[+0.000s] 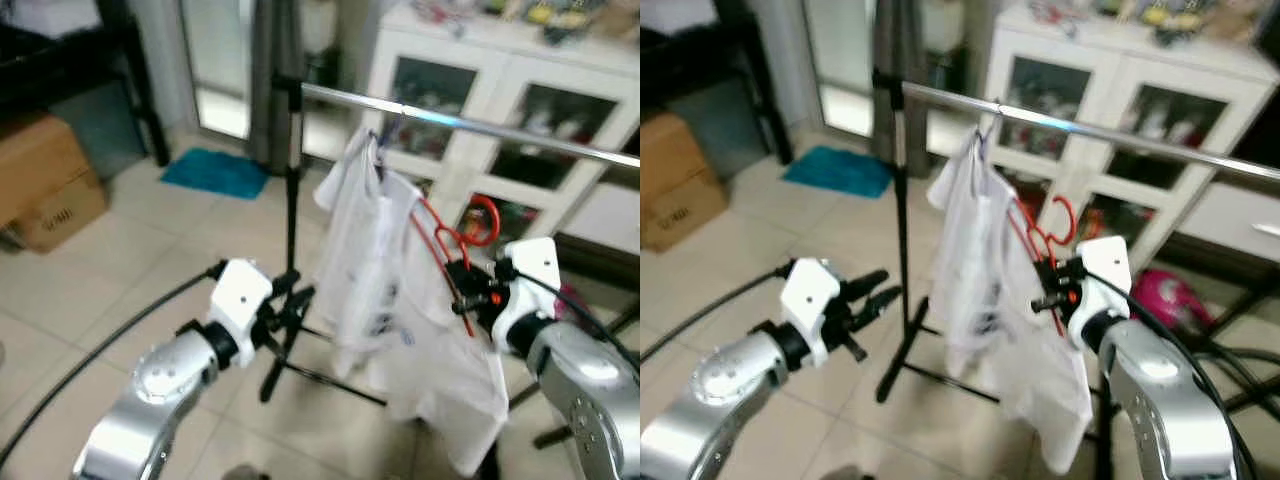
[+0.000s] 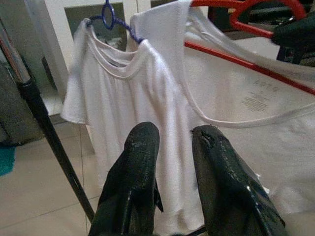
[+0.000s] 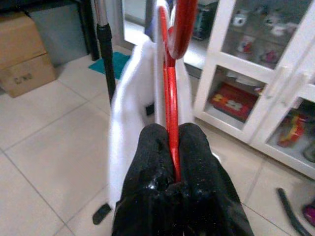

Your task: Hang hanger

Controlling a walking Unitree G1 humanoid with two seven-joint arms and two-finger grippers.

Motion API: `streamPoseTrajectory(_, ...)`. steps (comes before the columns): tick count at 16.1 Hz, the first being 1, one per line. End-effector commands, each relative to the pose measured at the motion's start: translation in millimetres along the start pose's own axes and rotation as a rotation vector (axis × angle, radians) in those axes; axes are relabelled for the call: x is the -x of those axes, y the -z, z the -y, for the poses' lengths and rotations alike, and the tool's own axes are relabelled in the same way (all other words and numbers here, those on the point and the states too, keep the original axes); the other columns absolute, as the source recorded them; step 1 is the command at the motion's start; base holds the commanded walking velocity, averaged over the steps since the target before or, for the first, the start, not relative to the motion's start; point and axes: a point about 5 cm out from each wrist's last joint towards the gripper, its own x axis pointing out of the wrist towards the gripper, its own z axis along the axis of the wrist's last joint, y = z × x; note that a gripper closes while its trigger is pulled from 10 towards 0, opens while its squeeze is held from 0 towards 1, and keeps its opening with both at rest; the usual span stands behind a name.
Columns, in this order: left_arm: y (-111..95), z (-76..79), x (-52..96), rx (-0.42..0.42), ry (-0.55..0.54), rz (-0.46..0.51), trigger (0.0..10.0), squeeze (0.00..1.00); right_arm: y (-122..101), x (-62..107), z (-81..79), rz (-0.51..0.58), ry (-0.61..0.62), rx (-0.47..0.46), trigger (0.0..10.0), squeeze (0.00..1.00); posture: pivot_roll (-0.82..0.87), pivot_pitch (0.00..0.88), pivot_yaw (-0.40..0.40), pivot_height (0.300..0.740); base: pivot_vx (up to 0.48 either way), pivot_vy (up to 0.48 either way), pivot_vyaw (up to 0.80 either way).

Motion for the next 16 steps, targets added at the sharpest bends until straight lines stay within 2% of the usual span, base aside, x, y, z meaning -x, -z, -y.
streamPoseTrajectory(1,-1,3.1,-1.2,0.004,0.010,0.005,10.0,0.00,-5,2.0,4.8,0.025,0.025,0.019,0.0,0.00,0.00,0.000,-0.059,0.740,-0.244,0.000,0.00)
streamPoseTrajectory(6,-2,0.5,-4.1,-0.001,0.005,-0.001,10.0,0.00,-4,-0.8,0.4,0.027,-0.004,0.045,0.0,0.00,0.00,0.000,-0.062,0.740,-0.096,0.000,0.00)
streamPoseTrajectory(7,-2,-0.7,-5.3,-0.005,0.004,-0.001,10.0,0.00,-6,-1.4,-1.0,0.035,-0.016,0.027,0.0,0.00,0.01,0.000,-0.063,0.740,0.000,0.000,0.00)
streamPoseTrajectory(8,-1,-7.8,-10.0,-0.031,-0.023,-0.020,10.0,0.00,-11,-3.1,-4.6,0.057,-0.043,0.019,0.0,0.00,0.01,0.000,-0.062,0.740,0.000,0.000,0.00)
streamPoseTrajectory(9,-4,-18.6,-18.8,-0.042,-0.048,-0.021,10.0,0.00,-21,-5.1,-14.7,0.122,-0.117,-0.022,0.0,0.00,0.01,0.000,-0.062,0.740,0.000,0.000,0.00)
streamPoseTrajectory(12,-13,-29.9,-38.4,-0.066,-0.050,-0.011,10.0,0.00,-36,-7.7,-31.8,0.195,-0.229,-0.062,0.0,0.00,0.01,0.000,-0.056,0.740,0.000,0.000,0.00)
streamPoseTrajectory(13,-17,-34.5,-47.3,-0.082,-0.067,0.002,10.0,0.62,-42,-7.9,-40.2,0.220,-0.290,-0.067,0.0,0.00,0.00,0.000,-0.051,0.740,0.000,0.000,0.00)
streamPoseTrajectory(14,-20,-35.0,-51.0,-0.083,-0.058,0.018,10.0,1.00,-45,-7.9,-43.3,0.231,-0.313,-0.064,0.0,0.00,0.00,0.000,-0.050,0.740,0.000,0.000,0.00)
streamPoseTrajectory(16,-29,-39.9,-62.9,-0.115,-0.075,0.053,10.0,1.00,-52,-7.5,-52.6,0.261,-0.386,-0.059,0.0,0.00,0.00,0.000,-0.046,0.740,0.000,0.000,0.00)
